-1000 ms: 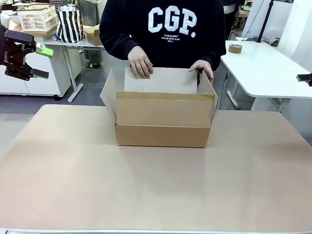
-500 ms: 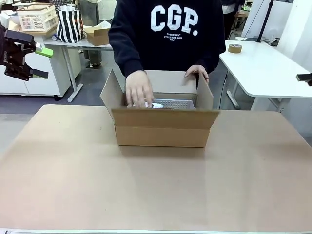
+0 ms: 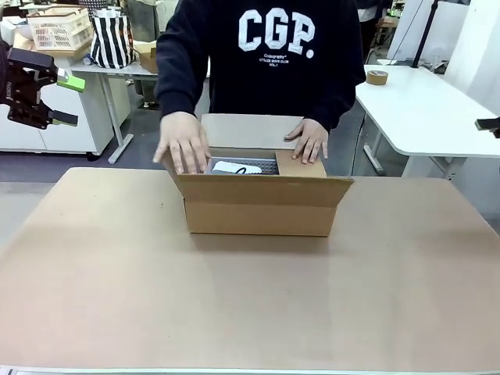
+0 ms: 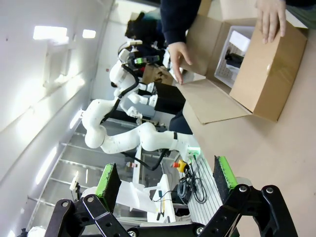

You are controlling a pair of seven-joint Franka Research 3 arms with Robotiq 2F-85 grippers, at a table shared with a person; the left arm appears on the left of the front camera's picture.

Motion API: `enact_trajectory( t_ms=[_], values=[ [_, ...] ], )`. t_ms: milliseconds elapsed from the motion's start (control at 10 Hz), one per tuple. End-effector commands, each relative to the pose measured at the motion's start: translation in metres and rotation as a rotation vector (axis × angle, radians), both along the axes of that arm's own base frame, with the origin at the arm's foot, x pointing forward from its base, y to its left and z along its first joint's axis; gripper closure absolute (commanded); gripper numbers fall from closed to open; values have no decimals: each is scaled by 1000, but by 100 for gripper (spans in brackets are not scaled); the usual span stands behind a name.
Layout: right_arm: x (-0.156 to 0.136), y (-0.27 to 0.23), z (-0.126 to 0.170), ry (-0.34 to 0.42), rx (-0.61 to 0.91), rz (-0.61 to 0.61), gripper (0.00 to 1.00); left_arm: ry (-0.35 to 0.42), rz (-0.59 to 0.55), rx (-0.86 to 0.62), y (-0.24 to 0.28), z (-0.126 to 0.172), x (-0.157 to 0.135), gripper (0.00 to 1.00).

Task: Pack the gift set into the box.
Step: Press and hold the closed box until the human finishes sealing it.

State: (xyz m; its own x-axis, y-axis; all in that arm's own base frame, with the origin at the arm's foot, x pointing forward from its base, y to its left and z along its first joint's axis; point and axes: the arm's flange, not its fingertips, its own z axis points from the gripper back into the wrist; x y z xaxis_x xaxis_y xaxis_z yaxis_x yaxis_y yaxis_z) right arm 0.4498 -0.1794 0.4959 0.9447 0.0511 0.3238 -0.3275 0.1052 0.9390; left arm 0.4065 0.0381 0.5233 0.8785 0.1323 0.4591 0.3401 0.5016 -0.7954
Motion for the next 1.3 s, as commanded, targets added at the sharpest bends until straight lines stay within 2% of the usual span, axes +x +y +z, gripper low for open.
enact_trajectory(
  t_ms=[0, 1200],
  values=[
    [-3, 3, 0, 4, -2, 4, 0, 16, 2, 5, 0, 3, -2, 0],
    [-3, 3, 0, 4, -2, 4, 0, 16, 2, 5, 0, 3, -2, 0]
  ],
)
